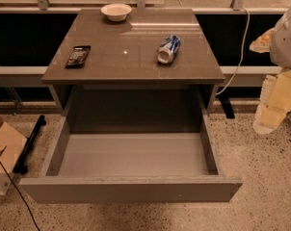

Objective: Place rxbar chocolate into top drawer

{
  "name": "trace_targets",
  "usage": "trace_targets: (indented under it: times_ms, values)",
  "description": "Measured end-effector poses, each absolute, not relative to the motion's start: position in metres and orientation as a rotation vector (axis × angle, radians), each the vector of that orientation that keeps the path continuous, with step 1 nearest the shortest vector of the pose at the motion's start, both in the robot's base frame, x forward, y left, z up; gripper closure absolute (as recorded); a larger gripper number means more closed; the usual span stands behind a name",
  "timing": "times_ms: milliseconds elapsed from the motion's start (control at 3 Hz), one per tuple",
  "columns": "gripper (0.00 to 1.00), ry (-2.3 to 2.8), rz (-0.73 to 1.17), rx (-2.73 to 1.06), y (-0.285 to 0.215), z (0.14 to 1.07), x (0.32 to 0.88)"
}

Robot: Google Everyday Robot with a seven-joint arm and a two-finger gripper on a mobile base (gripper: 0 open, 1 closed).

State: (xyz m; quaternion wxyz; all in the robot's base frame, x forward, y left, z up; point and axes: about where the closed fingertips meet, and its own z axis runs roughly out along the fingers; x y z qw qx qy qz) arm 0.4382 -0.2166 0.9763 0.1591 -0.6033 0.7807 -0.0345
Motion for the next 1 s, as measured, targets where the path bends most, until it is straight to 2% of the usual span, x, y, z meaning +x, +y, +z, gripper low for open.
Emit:
trace_targets:
  times_ms: [667, 1000]
  values:
    - [0.00, 2.186, -0.046, -1.698, -0.199, 0.975, 0.448]
    - [0.00, 2.115, 0.067, -1.656, -0.174, 0.970, 0.464]
